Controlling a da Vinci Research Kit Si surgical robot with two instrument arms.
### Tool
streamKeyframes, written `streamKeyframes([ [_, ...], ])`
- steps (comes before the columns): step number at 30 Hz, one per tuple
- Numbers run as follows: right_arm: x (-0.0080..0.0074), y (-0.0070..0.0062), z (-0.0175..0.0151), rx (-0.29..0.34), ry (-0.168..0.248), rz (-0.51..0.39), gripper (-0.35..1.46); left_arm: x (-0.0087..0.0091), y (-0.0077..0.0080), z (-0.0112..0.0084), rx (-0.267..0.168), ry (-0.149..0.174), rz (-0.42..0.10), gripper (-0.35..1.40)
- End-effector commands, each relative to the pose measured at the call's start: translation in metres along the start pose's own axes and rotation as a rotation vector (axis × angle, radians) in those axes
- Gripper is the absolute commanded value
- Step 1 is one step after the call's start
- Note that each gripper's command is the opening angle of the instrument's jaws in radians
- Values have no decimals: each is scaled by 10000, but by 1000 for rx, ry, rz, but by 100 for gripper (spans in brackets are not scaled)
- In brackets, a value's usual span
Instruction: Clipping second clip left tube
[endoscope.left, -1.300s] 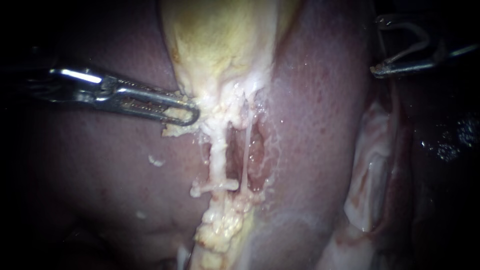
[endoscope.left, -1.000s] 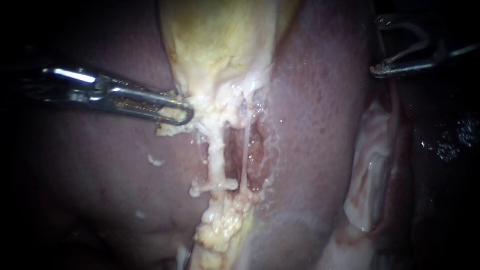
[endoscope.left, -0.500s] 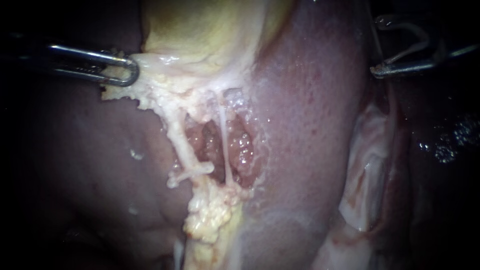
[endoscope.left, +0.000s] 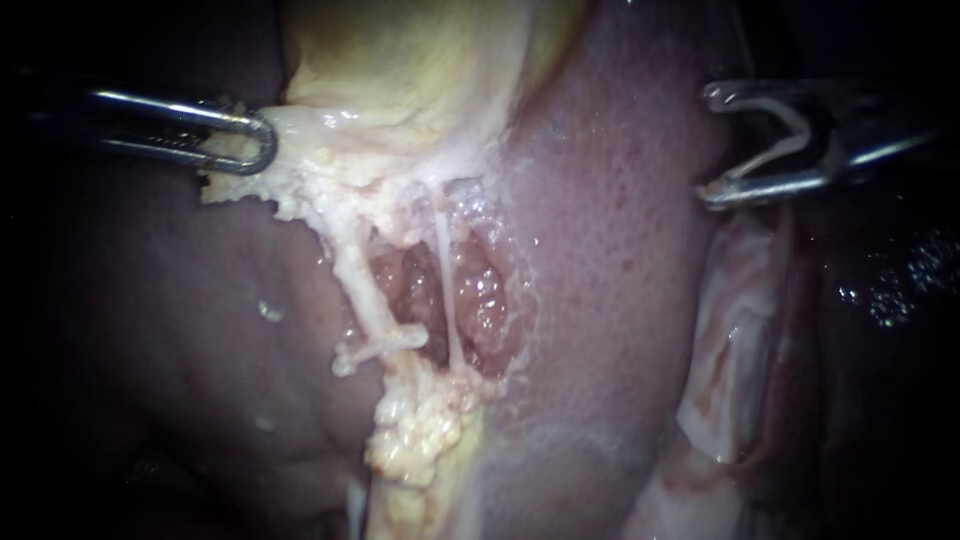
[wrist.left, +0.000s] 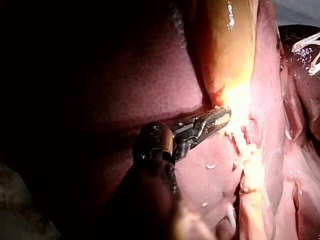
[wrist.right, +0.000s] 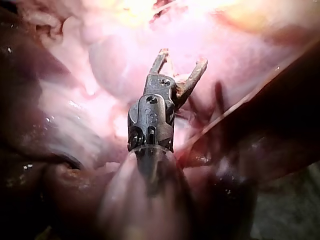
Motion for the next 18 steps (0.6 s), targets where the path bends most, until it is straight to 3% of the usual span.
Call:
streamKeyframes([
  [1, 0, -4, 7, 11, 6, 16, 49, -1, 0, 1, -2, -3, 1, -35],
  [10, 2, -39, 69, 109, 65, 148, 49, -2, 4, 4, -4, -4, 0, -35],
  [18, 3, -60, 117, 179, 117, 236, 49, -3, 4, 7, -5, -5, 1, -35],
])
